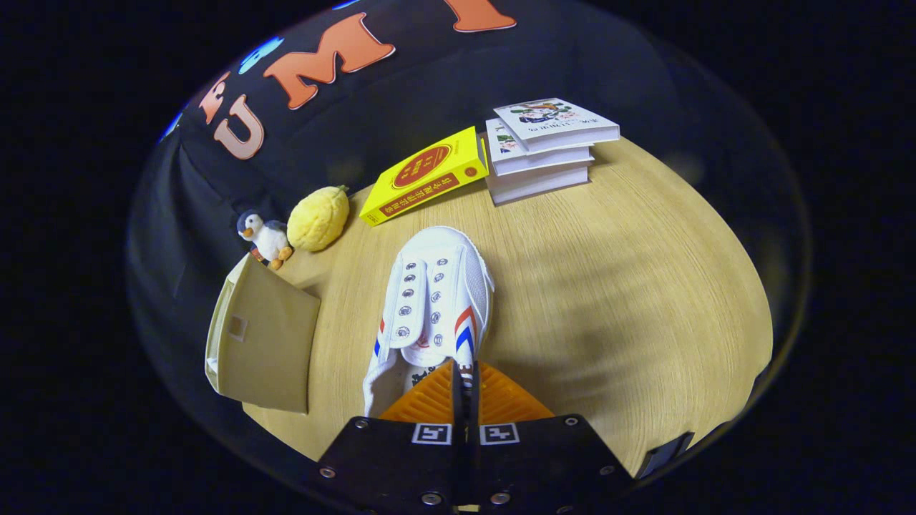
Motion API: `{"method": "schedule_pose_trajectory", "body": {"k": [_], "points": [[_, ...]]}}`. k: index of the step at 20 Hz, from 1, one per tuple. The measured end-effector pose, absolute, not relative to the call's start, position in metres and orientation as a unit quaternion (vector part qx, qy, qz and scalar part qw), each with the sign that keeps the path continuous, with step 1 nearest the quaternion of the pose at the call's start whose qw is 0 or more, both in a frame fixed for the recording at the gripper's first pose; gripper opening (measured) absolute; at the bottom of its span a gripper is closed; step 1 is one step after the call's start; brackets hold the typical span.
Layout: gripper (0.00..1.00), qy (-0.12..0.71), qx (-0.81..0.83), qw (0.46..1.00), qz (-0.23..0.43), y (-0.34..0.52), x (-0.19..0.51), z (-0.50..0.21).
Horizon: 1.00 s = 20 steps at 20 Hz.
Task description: Open the storage box then place both shoes into the box .Put the left shoe in first, then the right shoe, with the right side of both shoes facing outward in a uniform manner.
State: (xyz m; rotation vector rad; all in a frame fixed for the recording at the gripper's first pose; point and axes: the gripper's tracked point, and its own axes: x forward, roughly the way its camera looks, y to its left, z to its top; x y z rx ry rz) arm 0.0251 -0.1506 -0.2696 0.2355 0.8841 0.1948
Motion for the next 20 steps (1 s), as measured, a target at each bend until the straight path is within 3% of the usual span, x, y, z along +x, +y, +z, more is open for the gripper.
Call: {"method": "schedule_pose_trajectory", "body": {"k": [13, 20], "points": [[0.00, 0.371, 0.133, 0.914, 0.092, 0.028, 0.001, -0.163], [0.00, 0.363, 0.112, 0.920, 0.100, 0.144, -0.019, -0.148]]}}
